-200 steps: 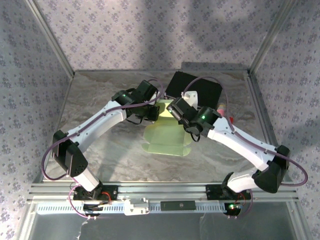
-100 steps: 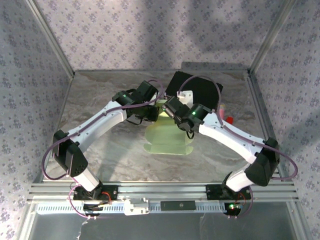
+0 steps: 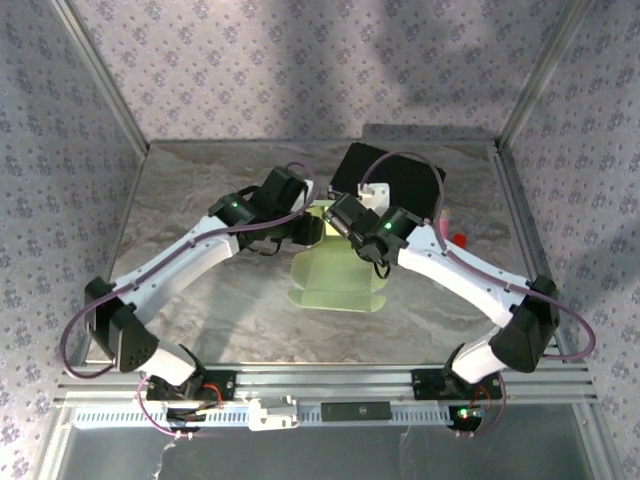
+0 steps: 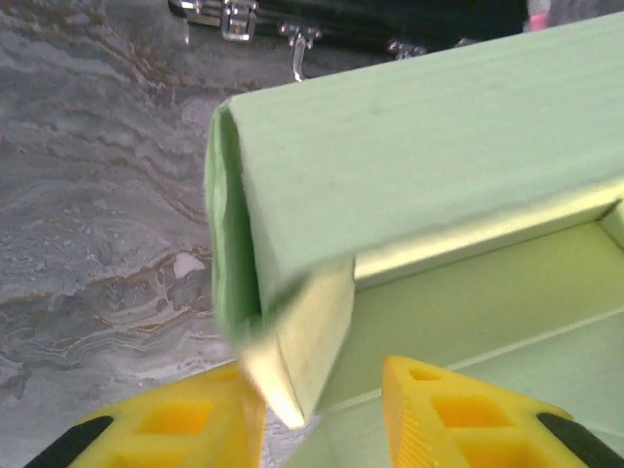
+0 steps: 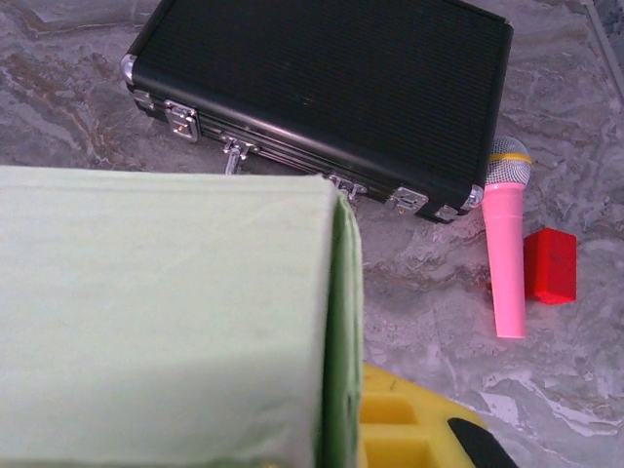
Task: Fold the paper box
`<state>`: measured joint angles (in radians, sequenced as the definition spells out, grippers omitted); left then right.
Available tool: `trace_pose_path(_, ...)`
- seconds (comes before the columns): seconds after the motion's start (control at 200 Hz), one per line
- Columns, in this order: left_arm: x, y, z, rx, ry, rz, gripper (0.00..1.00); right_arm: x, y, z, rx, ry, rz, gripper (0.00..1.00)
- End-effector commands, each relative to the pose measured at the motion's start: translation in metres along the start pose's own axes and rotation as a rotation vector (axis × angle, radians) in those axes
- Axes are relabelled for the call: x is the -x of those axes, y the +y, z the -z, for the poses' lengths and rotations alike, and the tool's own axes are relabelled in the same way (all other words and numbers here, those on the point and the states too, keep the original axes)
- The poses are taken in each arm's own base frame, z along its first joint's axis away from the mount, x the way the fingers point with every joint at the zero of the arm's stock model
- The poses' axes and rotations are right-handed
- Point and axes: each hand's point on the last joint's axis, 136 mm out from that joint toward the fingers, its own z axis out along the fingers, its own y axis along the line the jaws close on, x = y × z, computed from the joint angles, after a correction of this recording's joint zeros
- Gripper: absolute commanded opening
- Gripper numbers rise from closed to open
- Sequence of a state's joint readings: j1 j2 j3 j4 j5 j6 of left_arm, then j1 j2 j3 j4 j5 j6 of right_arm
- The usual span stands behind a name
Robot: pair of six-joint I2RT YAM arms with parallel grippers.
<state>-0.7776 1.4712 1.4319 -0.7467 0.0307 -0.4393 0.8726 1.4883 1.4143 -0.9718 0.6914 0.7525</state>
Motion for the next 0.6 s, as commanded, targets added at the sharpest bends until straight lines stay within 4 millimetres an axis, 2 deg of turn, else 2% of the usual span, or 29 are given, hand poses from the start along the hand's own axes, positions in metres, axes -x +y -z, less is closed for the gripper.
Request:
trace_pose_path(0.0,0.008,0.005,0.016,0.022,-0.078,-0.018,0.41,0.005,-0.008,0.007,-0.002,0.005,-0.041,0.0)
trace_pose_path(0.21,-0.001,0.013,0.0,0.056,-0.032,-0.031,0.38,0.008,-0.004,0.009,0.026,0.004,-0.056,0.0)
trace_pose_path(0.32,0.002,0.017,-0.003,0.071,-0.058,-0.042,0.37,0.008,-0.001,0.011,0.041,0.004,-0.055,0.0)
trace_pose_path(0.385,0.012,0.01,-0.004,0.042,-0.1,-0.052,0.37,0.006,0.0,0.011,0.048,0.008,-0.055,0.0)
trace_pose_path(0.535,0.017,0.005,-0.012,0.02,-0.108,-0.065,0.19,0.004,0.003,0.011,0.066,0.016,-0.055,0.0)
trace_pose_path(0.595,0.017,0.003,-0.018,0.007,-0.104,-0.068,0.16,0.003,0.005,0.011,0.075,0.02,-0.057,0.0)
